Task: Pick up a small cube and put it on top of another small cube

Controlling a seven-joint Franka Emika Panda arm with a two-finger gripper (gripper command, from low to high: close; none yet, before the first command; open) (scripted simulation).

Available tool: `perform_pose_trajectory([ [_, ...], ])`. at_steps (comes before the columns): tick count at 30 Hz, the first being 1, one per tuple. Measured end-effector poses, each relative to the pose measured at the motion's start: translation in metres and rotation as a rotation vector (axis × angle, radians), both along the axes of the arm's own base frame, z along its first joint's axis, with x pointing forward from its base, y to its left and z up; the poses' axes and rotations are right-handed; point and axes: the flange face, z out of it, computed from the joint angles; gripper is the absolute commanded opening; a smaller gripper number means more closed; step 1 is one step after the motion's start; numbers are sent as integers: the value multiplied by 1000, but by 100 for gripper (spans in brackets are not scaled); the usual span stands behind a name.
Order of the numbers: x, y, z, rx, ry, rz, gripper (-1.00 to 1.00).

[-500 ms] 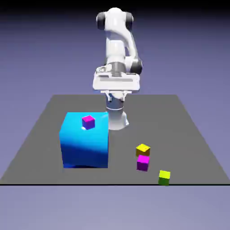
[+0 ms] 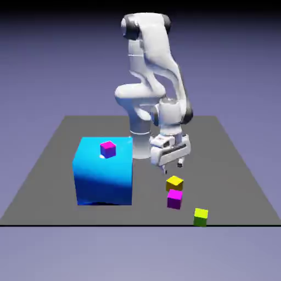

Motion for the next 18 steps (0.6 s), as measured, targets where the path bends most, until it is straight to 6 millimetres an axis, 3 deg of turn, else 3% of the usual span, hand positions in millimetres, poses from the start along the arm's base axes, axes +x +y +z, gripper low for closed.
perform_pose_trajectory([
  [1,-4,8,0,0,0,25,0],
  [2,2,-1,-8,0,0,-5,0],
  [9,4,0,-68,0,0,-8,0],
  [10,4,0,-70,0,0,-8,-100],
  [12,4,0,-70,0,0,-8,-100],
  [18,4,-1,-18,1,1,-9,-100],
])
